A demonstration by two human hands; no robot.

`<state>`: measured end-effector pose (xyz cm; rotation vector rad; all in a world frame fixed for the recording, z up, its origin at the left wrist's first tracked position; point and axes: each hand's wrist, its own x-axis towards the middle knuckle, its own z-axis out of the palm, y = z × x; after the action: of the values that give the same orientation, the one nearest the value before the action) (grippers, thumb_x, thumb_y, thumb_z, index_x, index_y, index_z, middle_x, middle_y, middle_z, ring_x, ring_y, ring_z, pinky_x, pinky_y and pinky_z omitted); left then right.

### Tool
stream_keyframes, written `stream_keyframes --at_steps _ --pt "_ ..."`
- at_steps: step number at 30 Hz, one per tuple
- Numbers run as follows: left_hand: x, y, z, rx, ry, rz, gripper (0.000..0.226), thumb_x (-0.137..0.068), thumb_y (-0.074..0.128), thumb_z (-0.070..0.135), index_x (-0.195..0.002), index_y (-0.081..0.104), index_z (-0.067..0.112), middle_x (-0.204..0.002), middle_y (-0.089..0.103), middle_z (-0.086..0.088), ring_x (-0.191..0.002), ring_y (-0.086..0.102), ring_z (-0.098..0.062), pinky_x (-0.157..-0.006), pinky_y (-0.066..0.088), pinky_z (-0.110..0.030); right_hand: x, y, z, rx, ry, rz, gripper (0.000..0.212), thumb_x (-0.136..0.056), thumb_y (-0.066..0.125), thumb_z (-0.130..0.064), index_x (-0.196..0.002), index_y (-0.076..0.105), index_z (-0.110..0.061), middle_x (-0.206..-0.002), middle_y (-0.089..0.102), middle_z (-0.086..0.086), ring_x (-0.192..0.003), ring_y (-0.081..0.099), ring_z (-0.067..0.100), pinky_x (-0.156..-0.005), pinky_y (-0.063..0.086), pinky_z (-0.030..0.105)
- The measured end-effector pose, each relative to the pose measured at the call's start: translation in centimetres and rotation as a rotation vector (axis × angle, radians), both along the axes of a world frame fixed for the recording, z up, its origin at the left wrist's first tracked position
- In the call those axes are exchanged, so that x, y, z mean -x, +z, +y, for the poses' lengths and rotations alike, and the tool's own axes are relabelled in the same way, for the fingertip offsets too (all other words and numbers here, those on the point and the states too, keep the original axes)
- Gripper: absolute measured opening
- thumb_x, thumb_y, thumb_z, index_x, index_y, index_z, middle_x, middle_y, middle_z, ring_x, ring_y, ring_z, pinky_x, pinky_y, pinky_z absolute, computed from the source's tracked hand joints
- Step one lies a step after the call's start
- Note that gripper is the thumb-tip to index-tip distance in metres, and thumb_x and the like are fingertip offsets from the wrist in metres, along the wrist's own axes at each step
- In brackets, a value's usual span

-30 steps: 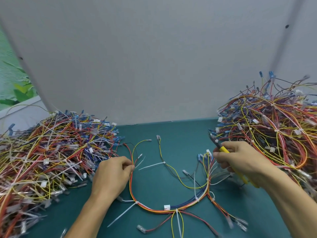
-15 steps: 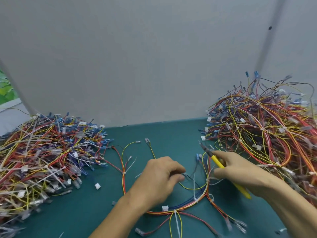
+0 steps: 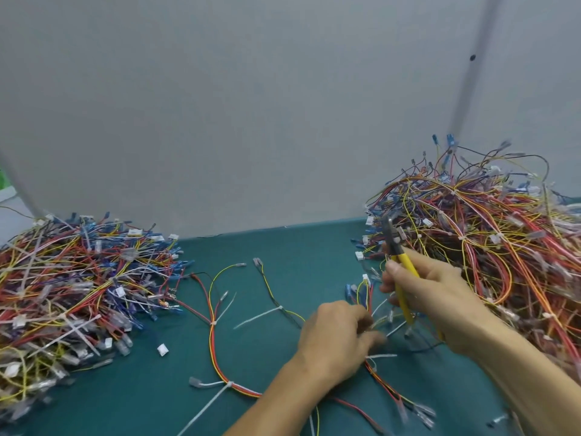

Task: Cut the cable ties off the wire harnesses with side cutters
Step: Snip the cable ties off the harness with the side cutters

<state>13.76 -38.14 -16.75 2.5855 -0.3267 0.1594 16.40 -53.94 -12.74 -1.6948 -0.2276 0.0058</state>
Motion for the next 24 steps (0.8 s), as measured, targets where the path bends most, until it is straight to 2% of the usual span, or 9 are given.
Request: stream_keyframes --at_steps 2,5,7,10,12,14,19,22,24 --pt "0.0 -0.4 0.2 -0.018 0.026 -0.047 0.023 -0.089 0.056 0.039 -0.1 0.069 0.024 -0.097 0.067 -0.002 -0.098 0.059 -0.025 -0.078 0.048 -0.034 0.4 -0.3 0.3 0.089 0.04 0.013 0.018 -0.095 0.057 -0.02 -0.078 0.063 -0.016 -0.071 0.063 -0.001 -0.072 0.063 0.012 -0.07 0.052 0.034" --pt "0.2 -1.1 1.4 0.006 0.036 -0.074 0.021 -0.09 0.055 0.036 -0.098 0.07 0.024 -0.095 0.07 -0.001 -0.096 0.06 -0.023 -0.081 0.048 -0.034 1.0 -1.0 0.7 0.269 0.074 0.01 0.016 -0.088 0.058 -0.004 -0.076 0.058 -0.014 -0.064 0.05 0.001 -0.064 0.046 0.016 -0.065 0.038 0.035" --pt "0.4 -1.4 2.4 0.118 0.068 -0.069 0.016 -0.088 0.061 0.035 -0.092 0.07 0.023 -0.087 0.071 0.003 -0.087 0.062 -0.018 -0.079 0.049 -0.032 1.3 -1.3 0.9 0.465 0.103 -0.05 0.029 -0.082 0.055 0.0 -0.077 0.059 -0.028 -0.064 0.044 0.002 -0.061 0.038 0.014 -0.062 0.032 0.032" --pt "0.9 -1.6 3.6 0.283 0.081 -0.055 0.01 -0.084 0.066 0.03 -0.084 0.071 0.022 -0.076 0.071 0.006 -0.073 0.062 -0.008 -0.074 0.05 -0.025 1.8 -1.3 1.1 0.676 0.09 -0.122 0.041 -0.081 0.058 -0.011 -0.094 0.054 -0.05 -0.074 0.063 -0.002 -0.066 0.053 0.012 -0.066 0.044 0.03" --pt "1.1 -1.7 3.8 0.319 0.068 -0.061 0.007 -0.082 0.068 0.027 -0.083 0.073 0.023 -0.076 0.071 0.008 -0.071 0.061 -0.003 -0.071 0.048 -0.02 2.1 -1.5 1.2 0.716 0.089 -0.165 0.038 -0.081 0.06 -0.017 -0.107 0.053 -0.044 -0.077 0.065 -0.005 -0.069 0.055 0.007 -0.068 0.045 0.025" --pt "1.3 -1.8 3.9 0.33 0.067 -0.08 0.007 -0.082 0.068 0.027 -0.083 0.074 0.024 -0.076 0.071 0.007 -0.071 0.06 -0.002 -0.069 0.045 -0.017 2.3 -1.7 1.2 0.729 0.076 -0.272 0.029 -0.08 0.063 -0.017 -0.1 0.06 -0.037 -0.071 0.062 -0.005 -0.067 0.052 0.008 -0.065 0.043 0.022" --pt "1.1 -1.5 4.4 0.357 0.089 -0.071 0.005 -0.081 0.07 0.027 -0.082 0.075 0.025 -0.076 0.07 0.009 -0.07 0.058 0.002 -0.065 0.04 -0.009 3.0 -1.3 1.3 0.577 -0.044 -0.51 0.02 -0.078 0.073 -0.009 -0.093 0.073 -0.023 -0.075 0.065 -0.002 -0.071 0.058 0.012 -0.07 0.047 0.027" --pt "1.2 -1.4 4.8 0.341 0.096 -0.04 0.006 -0.08 0.07 0.027 -0.082 0.075 0.025 -0.077 0.07 0.009 -0.071 0.058 0.001 -0.067 0.042 -0.011 3.4 -0.5 1.9 0.122 -0.014 -0.376 0.018 -0.079 0.074 -0.016 -0.094 0.075 -0.026 -0.079 0.067 0.004 -0.069 0.058 0.006 -0.067 0.047 0.015" --pt "1.3 -1.5 5.0 0.359 0.109 -0.04 0.005 -0.08 0.07 0.025 -0.08 0.075 0.025 -0.075 0.07 0.011 -0.071 0.059 0.003 -0.065 0.042 -0.009 3.4 -0.1 1.9 -0.11 -0.018 -0.312 0.02 -0.078 0.066 -0.027 -0.092 0.074 -0.017 -0.083 0.069 0.008 -0.074 0.06 0.003 -0.069 0.046 0.011"
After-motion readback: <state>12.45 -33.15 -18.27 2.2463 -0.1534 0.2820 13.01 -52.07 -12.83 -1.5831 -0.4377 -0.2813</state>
